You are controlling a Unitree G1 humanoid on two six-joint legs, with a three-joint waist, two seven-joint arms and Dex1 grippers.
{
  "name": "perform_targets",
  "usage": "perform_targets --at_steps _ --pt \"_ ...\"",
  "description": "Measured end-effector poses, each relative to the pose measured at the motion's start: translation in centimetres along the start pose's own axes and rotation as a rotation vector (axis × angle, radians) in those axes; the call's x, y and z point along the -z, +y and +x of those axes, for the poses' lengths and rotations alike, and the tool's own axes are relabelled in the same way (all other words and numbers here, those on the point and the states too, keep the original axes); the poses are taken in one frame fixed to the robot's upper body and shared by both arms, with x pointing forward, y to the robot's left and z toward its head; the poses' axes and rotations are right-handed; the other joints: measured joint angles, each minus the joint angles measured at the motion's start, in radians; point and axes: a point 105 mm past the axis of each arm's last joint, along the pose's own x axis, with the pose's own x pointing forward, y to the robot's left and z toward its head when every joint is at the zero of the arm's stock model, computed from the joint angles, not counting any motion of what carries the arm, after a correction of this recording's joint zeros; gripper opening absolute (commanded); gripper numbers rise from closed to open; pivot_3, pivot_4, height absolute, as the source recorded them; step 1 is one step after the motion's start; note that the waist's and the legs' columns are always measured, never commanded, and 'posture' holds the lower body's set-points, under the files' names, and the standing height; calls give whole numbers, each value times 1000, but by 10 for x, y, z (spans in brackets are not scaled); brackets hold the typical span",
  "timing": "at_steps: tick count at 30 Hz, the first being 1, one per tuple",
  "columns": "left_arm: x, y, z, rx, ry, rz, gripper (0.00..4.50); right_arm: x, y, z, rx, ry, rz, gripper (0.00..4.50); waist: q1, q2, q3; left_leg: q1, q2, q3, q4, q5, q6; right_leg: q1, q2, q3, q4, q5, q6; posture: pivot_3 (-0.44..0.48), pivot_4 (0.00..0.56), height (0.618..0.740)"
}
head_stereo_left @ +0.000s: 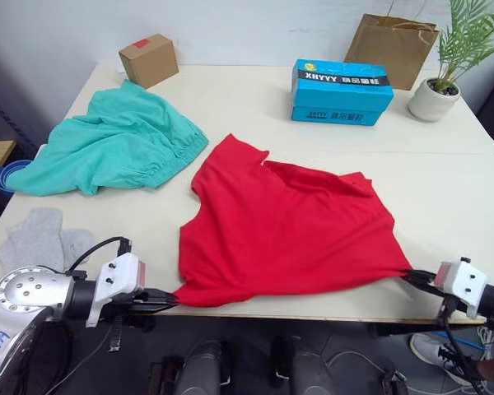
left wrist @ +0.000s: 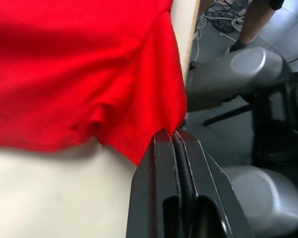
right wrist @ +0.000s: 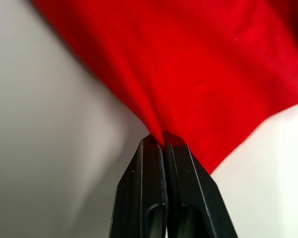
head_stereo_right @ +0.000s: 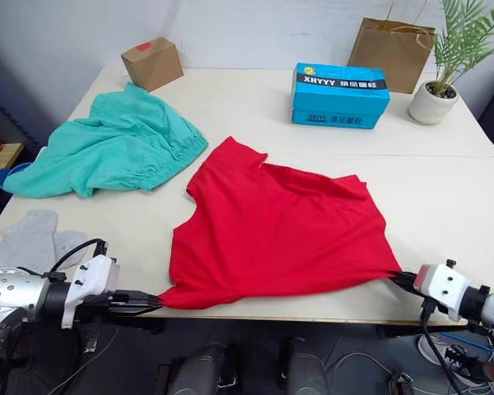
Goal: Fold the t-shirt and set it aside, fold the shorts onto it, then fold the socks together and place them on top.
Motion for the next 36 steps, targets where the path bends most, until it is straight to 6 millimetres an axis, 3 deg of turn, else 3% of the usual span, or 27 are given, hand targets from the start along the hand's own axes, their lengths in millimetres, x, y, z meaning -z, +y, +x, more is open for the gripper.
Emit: perform_targets --at_steps 4,15,22,27,36 --pt "8 -9 -2 47 29 -61 22 -2 5 -3 -24 20 -1 0 0 0 0 0 0 0 0 -1 0 0 0 0 0 -1 -2 0 150 740" --pt "-1 -5 -13 68 34 -125 22 -9 21 -5 -149 75 168 0 2 -1 -1 1 1 0 -4 -1 -2 -1 0 -1 0 -3 -4 0 150 740" --pt "-24 23 -31 -6 -32 -102 22 -19 0 2 -128 74 227 0 1 -1 -1 1 1 0 -4 0 -2 -1 1 -1 0 -3 -4 0 150 740" --pt "-38 51 -29 -47 -107 -100 22 -31 -22 10 -112 52 270 0 2 -1 -1 1 1 0 -4 1 -3 -2 1 -2 1 -3 -5 0 150 740" --pt "-29 73 -12 -64 -125 -157 22 -24 -23 12 -160 113 387 0 3 -1 -1 0 1 0 -4 3 2 -2 1 -2 1 -3 -4 0 150 740"
